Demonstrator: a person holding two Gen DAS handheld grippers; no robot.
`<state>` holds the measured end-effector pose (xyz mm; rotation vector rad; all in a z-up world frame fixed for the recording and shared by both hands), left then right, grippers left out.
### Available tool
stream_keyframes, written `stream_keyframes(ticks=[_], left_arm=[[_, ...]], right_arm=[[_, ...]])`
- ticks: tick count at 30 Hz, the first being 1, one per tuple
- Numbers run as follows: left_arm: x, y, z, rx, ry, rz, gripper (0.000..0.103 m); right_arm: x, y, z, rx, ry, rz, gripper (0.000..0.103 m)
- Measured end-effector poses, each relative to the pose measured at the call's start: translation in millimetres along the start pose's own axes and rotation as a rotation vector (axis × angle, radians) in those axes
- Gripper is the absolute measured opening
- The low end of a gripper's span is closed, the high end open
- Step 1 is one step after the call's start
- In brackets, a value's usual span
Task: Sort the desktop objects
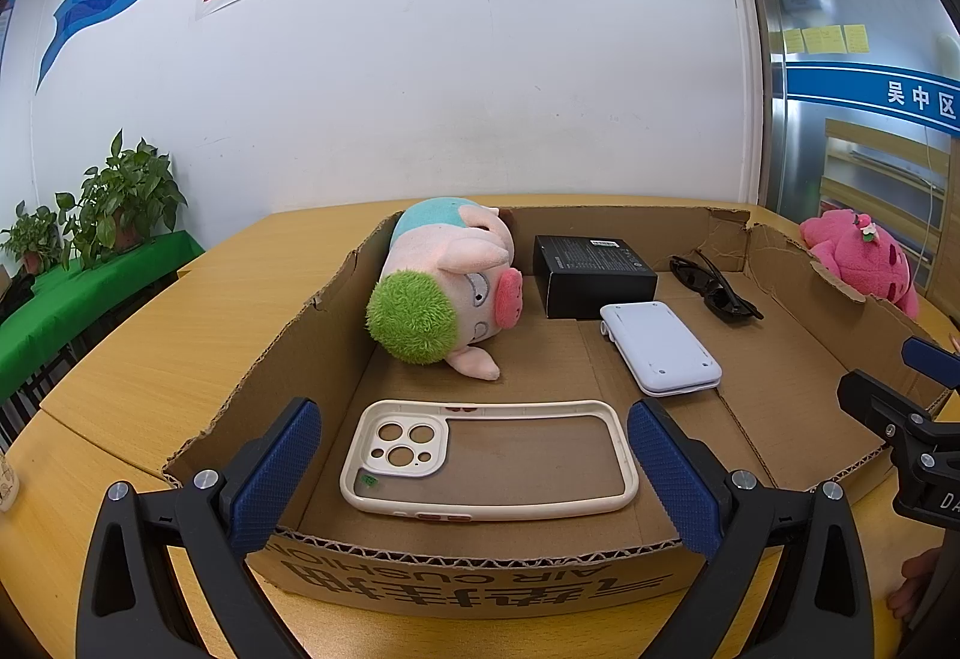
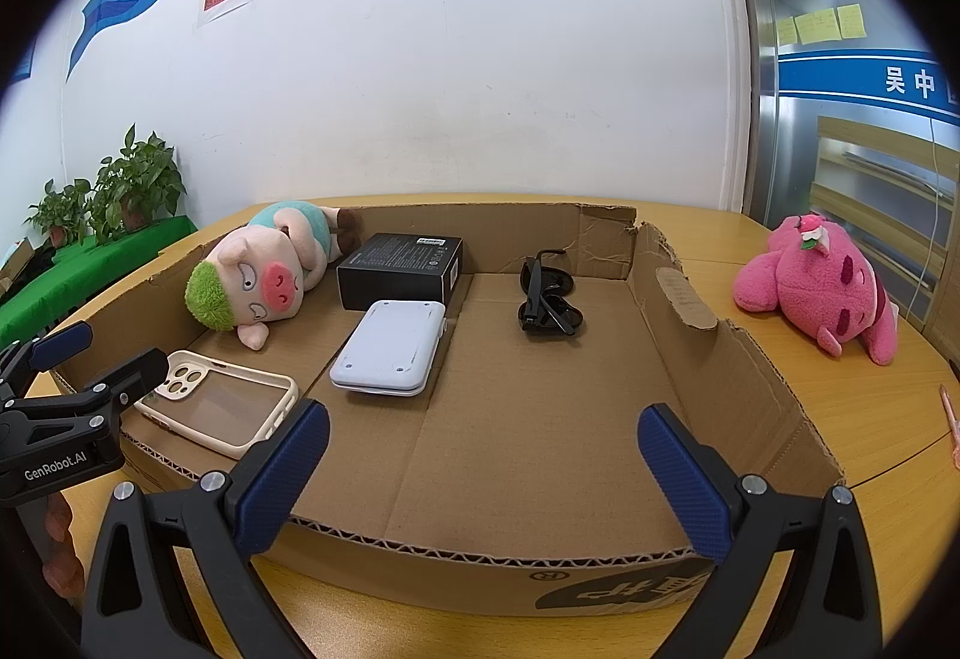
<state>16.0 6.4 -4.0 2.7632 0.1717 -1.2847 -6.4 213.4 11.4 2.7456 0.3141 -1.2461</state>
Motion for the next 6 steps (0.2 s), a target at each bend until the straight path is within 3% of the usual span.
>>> stream_keyframes(ticks=[6], left_arm=[[-0.2, 0.1, -0.6, -0.001, 0.0, 0.0, 0.103]], right_arm=[[-0.1, -0.1, 0.2, 0.0, 0.0, 0.0, 0.102]])
Point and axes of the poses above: each gripper's, at about its wrist camera, not at the fingertips, and z roughly the way its jaws point, y to its left, x to its underside, the point moved 2 cm from there along z, roughly the way its jaws point, and after that the axes turned 14 degrees about y, right-handed, at the moved point
